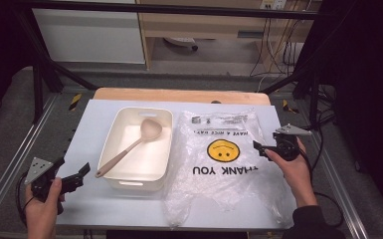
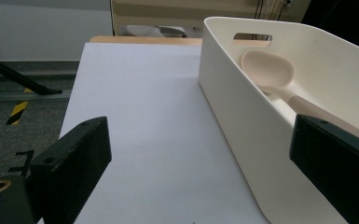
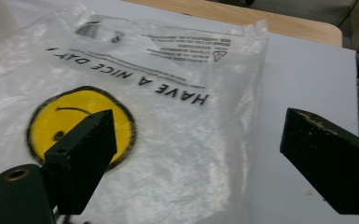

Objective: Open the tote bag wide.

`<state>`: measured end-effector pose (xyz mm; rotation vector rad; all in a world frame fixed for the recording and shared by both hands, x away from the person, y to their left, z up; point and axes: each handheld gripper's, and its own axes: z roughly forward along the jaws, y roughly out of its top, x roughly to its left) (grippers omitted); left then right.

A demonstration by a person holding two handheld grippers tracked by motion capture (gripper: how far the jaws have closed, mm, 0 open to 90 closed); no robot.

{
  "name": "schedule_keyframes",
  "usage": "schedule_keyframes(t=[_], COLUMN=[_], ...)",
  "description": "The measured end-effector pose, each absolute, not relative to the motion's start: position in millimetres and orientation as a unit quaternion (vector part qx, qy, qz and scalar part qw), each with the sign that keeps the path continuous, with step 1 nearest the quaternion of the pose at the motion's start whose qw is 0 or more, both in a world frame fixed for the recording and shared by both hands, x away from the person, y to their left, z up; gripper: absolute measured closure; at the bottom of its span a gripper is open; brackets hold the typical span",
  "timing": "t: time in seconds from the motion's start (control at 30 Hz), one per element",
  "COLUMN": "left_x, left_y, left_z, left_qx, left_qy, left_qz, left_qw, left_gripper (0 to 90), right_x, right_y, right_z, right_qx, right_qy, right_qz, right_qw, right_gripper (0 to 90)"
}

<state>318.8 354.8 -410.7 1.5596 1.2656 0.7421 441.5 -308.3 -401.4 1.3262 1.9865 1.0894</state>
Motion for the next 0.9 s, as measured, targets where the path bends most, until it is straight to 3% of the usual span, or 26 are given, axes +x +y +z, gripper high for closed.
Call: schedule_keyframes(t=[0.3,0.57,0.67,0.73,0.77,0.8,0.87,0.9], left_x=[322.3,322.3,321.9,320.7,320.2,319.4,318.9,319.1], left_y=[355.5,354.8,354.7,354.5,354.0,353.8,353.6,353.8], left_z=[-416.8,-416.2,-415.4,-414.3,-414.0,-413.6,-413.3,-413.2], left_qx=[0.642,0.640,0.642,0.642,0.640,0.641,0.640,0.641], left_qy=[0.531,0.530,0.529,0.527,0.527,0.527,0.527,0.526], left_qz=[0.301,0.305,0.304,0.305,0.305,0.306,0.308,0.308], left_qw=[0.464,0.464,0.465,0.466,0.468,0.467,0.467,0.467], left_gripper=[5.2,5.6,5.7,5.7,5.7,5.7,5.8,5.8], right_x=[467.5,468.4,464.5,463.7,463.5,463.5,466.4,467.8], right_y=[-327.2,-331.7,-328.9,-328.2,-329.5,-329.5,-331.9,-332.2], right_z=[-428.4,-448.0,-451.3,-452.5,-453.0,-453.0,-453.5,-453.6], right_qx=[0.528,0.534,0.521,0.519,0.518,0.518,0.527,0.527], right_qy=[0.731,0.743,0.759,0.760,0.759,0.759,0.751,0.751], right_qz=[0.368,0.349,0.338,0.337,0.334,0.334,0.344,0.345], right_qw=[0.228,0.202,0.195,0.199,0.211,0.211,0.201,0.200], right_gripper=[16.8,35.8,52.8,56.9,71.8,71.8,89.5,90.0])
